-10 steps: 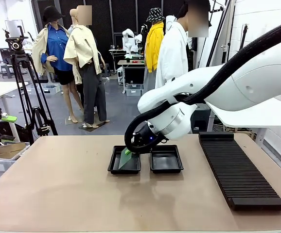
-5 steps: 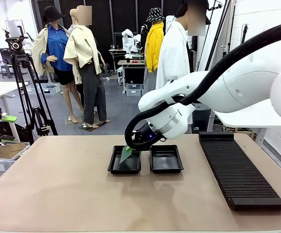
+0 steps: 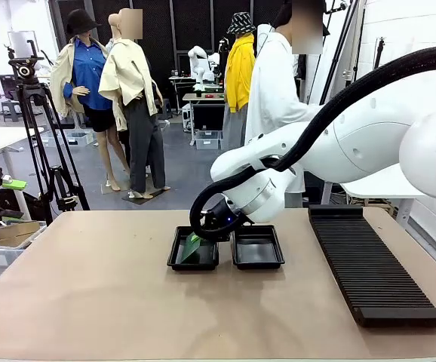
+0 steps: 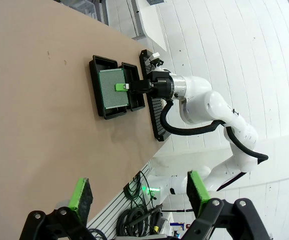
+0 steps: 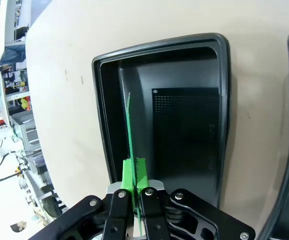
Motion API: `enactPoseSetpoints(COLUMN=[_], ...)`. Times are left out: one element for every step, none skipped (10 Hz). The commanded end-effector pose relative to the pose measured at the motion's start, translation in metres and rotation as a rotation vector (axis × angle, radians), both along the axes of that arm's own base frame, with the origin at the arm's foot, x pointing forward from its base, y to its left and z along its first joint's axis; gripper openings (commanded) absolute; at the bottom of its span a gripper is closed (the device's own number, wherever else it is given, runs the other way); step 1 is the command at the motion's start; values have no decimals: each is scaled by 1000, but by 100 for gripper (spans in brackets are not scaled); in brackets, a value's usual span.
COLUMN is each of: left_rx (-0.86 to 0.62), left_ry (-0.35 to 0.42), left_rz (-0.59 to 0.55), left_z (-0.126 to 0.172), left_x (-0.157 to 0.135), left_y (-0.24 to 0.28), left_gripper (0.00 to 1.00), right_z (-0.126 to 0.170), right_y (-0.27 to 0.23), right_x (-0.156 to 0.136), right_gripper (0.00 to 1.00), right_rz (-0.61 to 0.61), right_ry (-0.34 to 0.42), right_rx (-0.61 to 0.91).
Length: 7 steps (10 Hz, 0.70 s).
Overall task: Inspect and transfer BCBs to ESD trays.
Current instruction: Pick up the Blank PCB from the PCB Rack and place it in the left ESD tray.
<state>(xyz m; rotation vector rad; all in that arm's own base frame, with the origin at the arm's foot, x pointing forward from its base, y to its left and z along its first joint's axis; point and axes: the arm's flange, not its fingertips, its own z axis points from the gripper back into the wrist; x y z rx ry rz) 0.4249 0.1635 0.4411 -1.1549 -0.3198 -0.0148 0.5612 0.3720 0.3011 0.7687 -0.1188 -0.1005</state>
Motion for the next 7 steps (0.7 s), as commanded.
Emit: enactPoseSetpoints(left_rx=[-1,-1,-1,-1,-1,-1,-1], left_ry=[11,11,11,11,11,11,11], left_rz=[4,4,4,4,4,4,4], left_z=[4,4,4,4,4,4,4], left_x=[-1,-1,-1,-1,-1,-1,-1], left_y=[1,1,1,1,1,1,1], left_gripper=[100,100,100,100,100,100,100], right_z=[1,1,1,1,1,1,1], right_y=[-3,-3,-3,-3,-3,-3,-3], right_x=[0,0,0,0,0,0,0], right_gripper=[0,0,0,0,0,0,0], right_rz=[-5,-5,-5,-5,-5,-5,-5], right_ry=[-2,-2,-2,-2,-2,-2,-2], right_rx=[-2,-2,-2,-2,-2,-2,-2])
